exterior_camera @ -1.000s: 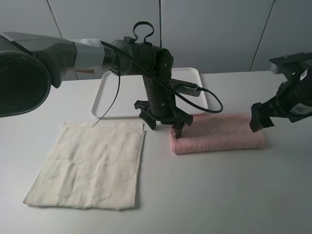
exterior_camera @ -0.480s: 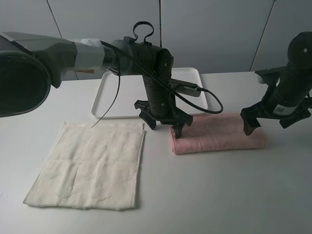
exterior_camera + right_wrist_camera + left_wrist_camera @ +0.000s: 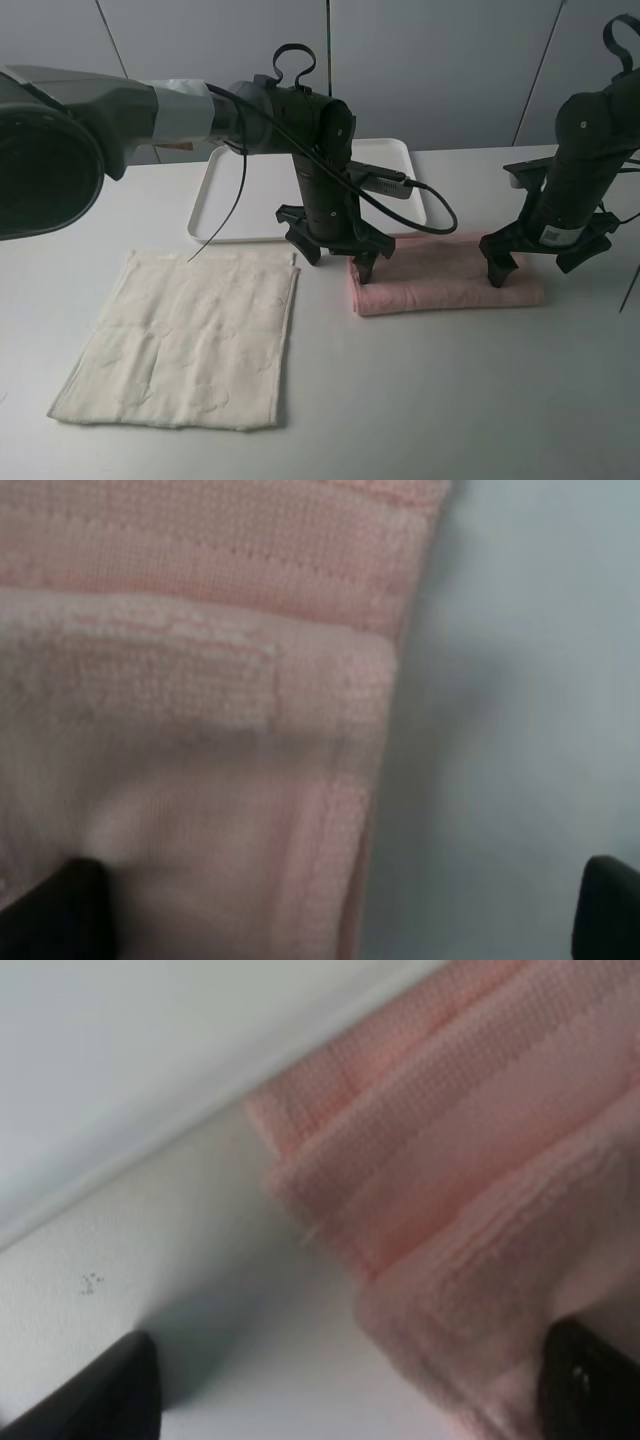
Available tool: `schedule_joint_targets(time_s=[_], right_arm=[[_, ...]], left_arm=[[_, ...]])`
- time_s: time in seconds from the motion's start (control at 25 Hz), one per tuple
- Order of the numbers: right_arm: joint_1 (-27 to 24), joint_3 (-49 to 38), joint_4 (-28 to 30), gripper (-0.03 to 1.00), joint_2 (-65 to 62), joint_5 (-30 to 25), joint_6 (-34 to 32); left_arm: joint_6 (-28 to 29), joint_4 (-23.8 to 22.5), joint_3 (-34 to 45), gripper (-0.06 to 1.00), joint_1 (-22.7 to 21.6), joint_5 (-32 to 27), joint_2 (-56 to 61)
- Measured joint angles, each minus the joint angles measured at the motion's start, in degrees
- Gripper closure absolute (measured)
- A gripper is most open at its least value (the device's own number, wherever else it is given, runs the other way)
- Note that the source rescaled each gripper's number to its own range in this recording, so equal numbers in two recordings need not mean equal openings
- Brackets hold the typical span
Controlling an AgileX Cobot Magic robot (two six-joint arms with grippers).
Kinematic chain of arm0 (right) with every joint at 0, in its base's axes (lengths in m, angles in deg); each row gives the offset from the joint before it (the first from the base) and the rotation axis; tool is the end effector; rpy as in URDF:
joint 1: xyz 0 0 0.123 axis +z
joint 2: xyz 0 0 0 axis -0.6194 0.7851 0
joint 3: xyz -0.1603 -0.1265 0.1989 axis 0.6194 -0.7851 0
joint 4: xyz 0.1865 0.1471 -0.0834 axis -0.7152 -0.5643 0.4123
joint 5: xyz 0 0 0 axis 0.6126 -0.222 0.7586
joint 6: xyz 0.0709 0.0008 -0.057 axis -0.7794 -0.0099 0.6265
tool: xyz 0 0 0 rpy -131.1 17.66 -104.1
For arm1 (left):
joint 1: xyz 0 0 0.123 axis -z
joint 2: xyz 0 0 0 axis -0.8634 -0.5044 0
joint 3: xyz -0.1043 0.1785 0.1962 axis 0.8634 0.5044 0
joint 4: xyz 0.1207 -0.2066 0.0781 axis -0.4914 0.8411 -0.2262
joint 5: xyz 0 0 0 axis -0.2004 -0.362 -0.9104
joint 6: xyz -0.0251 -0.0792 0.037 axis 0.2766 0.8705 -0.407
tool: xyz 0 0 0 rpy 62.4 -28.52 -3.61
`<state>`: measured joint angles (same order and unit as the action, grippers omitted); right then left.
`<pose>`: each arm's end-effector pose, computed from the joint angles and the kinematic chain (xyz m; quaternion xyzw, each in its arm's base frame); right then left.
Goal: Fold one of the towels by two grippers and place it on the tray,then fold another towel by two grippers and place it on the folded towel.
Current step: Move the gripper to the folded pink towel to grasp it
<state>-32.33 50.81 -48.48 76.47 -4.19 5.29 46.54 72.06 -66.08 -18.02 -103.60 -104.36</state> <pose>0.3246 0.0258 0.0994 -0.0672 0.9967 -0.0428 0.0127 0.3631 -0.3286 0.0976 0.2575 0.9637 -0.0492 0.0506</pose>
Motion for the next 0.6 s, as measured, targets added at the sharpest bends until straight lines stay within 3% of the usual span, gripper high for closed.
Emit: schedule_joint_targets(time_s=[0.24, 0.48, 0.6], right_arm=[[0.0, 0.1, -1.8, 0.09, 0.5, 0.0, 0.4], [0.4, 0.1, -3.8, 0.37, 0.6, 0.1, 0.5], [0.4, -0.5, -4.2, 0.42, 0.6, 1.5, 0.5]], left_arm=[[-0.6, 0.0, 0.0, -0.03, 0.0, 0.0, 0.0], [-0.9, 0.0, 0.0, -0.03, 0.0, 0.0, 0.0], [-1.0, 0.0, 0.0, -0.03, 0.0, 0.0, 0.0]])
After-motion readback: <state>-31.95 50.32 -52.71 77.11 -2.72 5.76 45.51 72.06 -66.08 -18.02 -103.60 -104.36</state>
